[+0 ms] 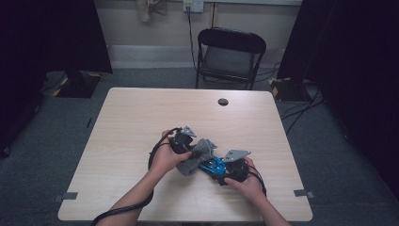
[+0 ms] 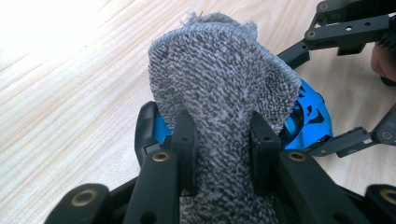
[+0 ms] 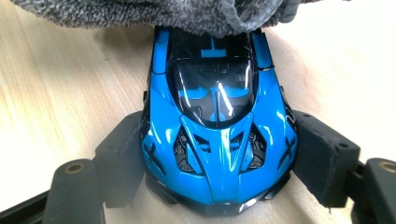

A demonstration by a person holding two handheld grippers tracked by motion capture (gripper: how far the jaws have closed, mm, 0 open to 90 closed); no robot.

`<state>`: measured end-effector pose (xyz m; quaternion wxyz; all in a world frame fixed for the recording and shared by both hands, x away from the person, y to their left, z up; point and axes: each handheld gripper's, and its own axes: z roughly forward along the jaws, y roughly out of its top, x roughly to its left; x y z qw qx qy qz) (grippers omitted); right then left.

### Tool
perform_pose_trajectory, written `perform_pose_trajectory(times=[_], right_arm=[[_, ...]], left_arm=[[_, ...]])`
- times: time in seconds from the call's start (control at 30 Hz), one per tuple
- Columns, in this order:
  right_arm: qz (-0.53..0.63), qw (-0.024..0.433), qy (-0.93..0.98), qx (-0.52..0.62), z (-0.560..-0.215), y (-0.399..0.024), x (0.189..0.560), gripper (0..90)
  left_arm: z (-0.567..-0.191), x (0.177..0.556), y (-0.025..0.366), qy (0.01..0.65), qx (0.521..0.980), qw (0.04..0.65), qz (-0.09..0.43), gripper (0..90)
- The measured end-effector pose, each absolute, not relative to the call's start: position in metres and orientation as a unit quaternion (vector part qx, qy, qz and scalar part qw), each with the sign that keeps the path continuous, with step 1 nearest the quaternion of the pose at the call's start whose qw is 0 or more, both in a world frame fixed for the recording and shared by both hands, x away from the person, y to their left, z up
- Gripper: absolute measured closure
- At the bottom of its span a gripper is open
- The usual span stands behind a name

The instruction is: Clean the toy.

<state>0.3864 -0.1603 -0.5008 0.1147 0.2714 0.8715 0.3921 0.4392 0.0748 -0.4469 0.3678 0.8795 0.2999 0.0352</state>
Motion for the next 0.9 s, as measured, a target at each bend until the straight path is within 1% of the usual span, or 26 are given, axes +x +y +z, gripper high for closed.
perform_pose_trajectory(times=[0.3,0.43,0.6,0.9], right_arm=[[0.392,0.115,0.871,0.272,-0.501,-0.16,0.386,25.7],[0.392,0.115,0.871,0.272,-0.501,-0.16,0.386,25.7],[0.392,0.115,0.871,0.272,-0.501,-0.16,0.386,25.7],[0.391,0.116,0.871,0.274,-0.501,-0.16,0.386,25.4]], left_arm=[[-0.448,0.444,0.086,0.315,0.872,0.372,0.043,69.7],[-0.447,0.447,0.091,0.321,0.87,0.369,0.059,69.7],[-0.444,0.447,0.099,0.331,0.867,0.369,0.06,69.7],[-0.428,0.428,0.097,0.296,0.873,0.384,0.048,69.7]])
